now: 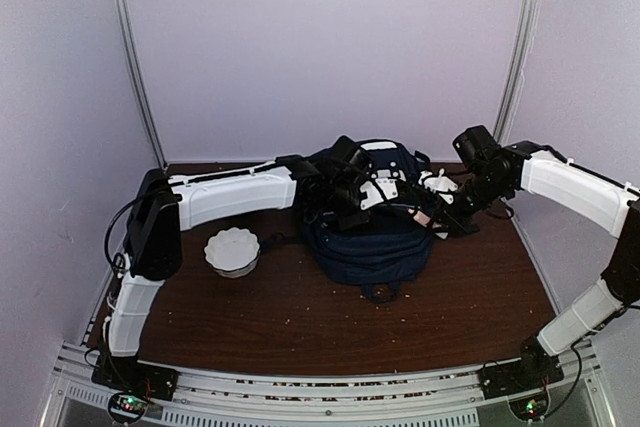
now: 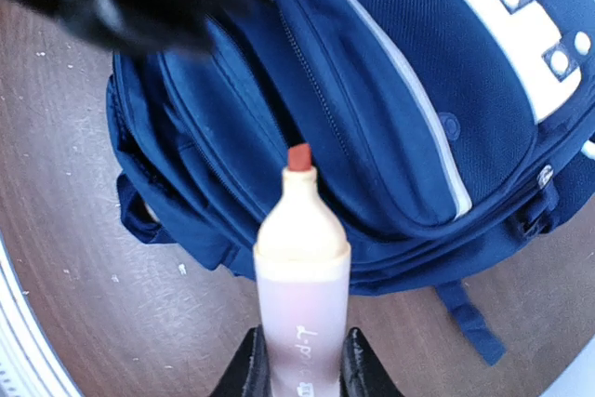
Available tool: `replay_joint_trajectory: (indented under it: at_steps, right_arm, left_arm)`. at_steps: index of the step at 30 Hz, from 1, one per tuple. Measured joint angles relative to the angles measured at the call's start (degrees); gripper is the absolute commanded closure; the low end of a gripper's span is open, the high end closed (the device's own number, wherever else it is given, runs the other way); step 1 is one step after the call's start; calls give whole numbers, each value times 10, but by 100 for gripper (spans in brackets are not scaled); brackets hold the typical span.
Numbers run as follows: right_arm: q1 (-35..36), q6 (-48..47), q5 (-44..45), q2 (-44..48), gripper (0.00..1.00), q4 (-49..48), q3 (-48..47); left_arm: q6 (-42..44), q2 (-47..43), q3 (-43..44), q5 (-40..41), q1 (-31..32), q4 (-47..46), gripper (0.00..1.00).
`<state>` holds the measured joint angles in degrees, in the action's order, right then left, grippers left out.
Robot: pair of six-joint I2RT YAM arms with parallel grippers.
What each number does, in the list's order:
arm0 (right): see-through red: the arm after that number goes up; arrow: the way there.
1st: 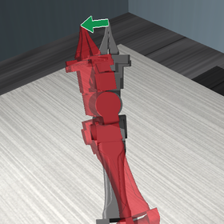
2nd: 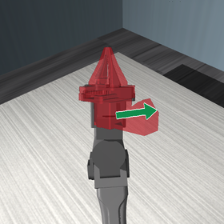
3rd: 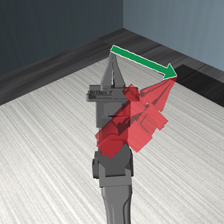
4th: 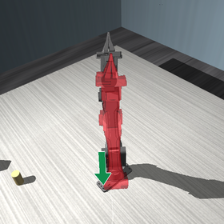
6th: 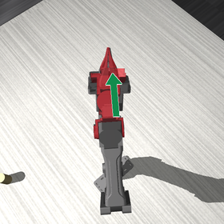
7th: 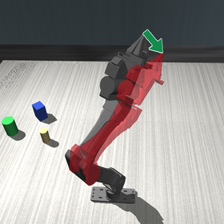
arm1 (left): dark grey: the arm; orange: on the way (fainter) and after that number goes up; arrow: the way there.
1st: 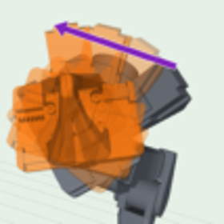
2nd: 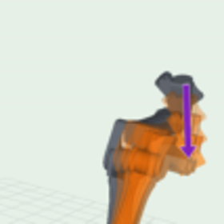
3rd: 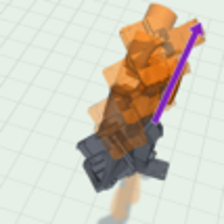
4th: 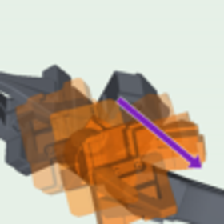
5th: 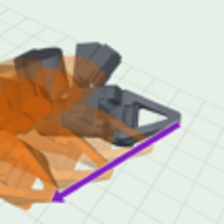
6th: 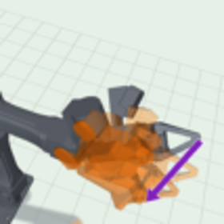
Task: Pack the student bag
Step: Pick up the upper front pocket of the student bag, then place the pen in the upper front pocket of the bag.
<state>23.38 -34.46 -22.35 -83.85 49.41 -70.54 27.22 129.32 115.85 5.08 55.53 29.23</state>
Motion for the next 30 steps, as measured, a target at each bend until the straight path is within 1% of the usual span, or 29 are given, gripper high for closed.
replay_joint_trajectory:
  at_steps: [2, 5, 10, 13, 16, 22, 26, 30]
  right_arm:
    - [14, -28, 21, 0, 87, -13, -6]
    - [56, -65, 60, 0, 87, -19, -17]
    - [100, -122, 103, -9, 88, -13, -37]
    - [105, -131, 106, -12, 88, -8, -37]
    - [94, -133, 104, -7, 88, 7, -37]
    - [76, -144, 111, 48, 88, 28, -16]
    - [92, -163, 123, 58, 87, 37, -11]
    - [123, -184, 130, 56, 88, 54, -12]
  left_arm:
    - [-10, -2, 0, -13, -3, 7, 100]
    - [-24, -5, 1, -29, -7, 9, 100]
    - [-55, -19, 1, -49, -19, -5, 100]
    - [-59, -29, -2, -52, -23, -18, 100]
    - [-59, -36, -17, -52, -23, -32, 100]
    - [-73, -38, -28, -71, -24, -43, 100]
    - [-97, -38, -8, -90, -32, -37, 100]
    - [-120, -35, 20, -105, -45, -24, 100]
